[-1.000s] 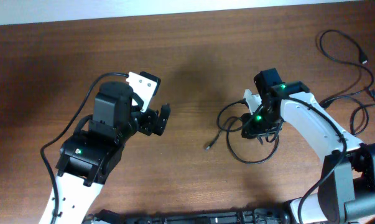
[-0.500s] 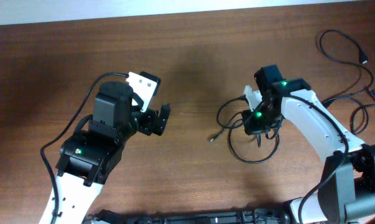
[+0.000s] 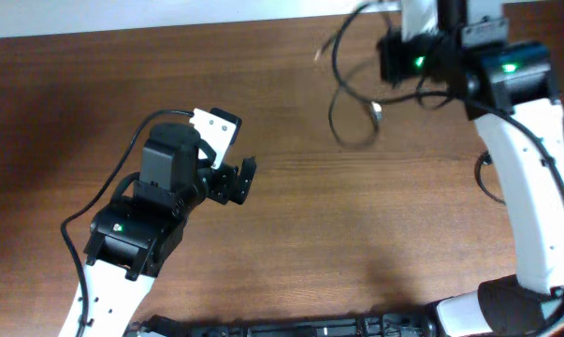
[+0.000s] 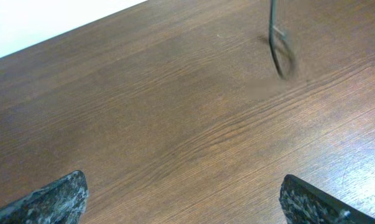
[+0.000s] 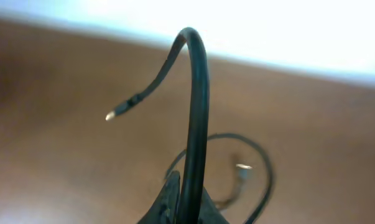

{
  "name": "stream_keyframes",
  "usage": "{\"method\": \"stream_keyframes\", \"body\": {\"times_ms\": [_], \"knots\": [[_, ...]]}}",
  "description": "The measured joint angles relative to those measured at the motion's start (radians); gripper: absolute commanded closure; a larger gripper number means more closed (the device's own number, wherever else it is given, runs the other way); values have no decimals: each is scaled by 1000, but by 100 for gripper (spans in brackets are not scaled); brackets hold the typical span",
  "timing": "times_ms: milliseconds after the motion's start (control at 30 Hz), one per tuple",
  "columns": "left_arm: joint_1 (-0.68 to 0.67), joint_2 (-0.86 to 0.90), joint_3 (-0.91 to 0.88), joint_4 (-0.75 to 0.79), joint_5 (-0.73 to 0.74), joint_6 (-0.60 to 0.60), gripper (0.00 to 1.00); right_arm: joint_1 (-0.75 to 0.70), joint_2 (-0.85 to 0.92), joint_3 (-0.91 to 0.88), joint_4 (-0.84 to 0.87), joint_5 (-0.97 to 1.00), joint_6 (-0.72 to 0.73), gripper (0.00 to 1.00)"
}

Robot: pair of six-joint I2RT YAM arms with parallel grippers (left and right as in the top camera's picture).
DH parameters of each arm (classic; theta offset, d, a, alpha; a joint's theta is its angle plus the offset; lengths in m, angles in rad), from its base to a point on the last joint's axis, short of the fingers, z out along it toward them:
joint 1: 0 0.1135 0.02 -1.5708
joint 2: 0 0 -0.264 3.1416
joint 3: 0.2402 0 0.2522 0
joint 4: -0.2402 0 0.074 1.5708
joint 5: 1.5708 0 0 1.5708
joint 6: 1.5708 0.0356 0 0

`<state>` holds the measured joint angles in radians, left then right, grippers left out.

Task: Untangle cables

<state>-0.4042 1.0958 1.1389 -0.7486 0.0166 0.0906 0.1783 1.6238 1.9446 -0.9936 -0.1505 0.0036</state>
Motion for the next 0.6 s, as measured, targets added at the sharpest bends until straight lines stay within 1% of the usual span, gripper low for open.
{"method": "stream_keyframes", "body": {"times_ms": [100,200,267,333,433,600], "knots": [[0,0,0,0,0,0,1,0,-4,65,120,162,0,96],[0,0,0,0,0,0,1,0,-5,68,211,325,0,96],[0,0,0,0,0,0,1,-1,-5,68,255,438,0,96],[0,0,0,0,1,0,1,-8,-5,68,278,504,-1,96],[0,0,0,0,3,0,1,-42,-5,68,288,563,-5,96],[0,0,0,0,3,0,1,-170,9,68,290,594,-5,96]]}}
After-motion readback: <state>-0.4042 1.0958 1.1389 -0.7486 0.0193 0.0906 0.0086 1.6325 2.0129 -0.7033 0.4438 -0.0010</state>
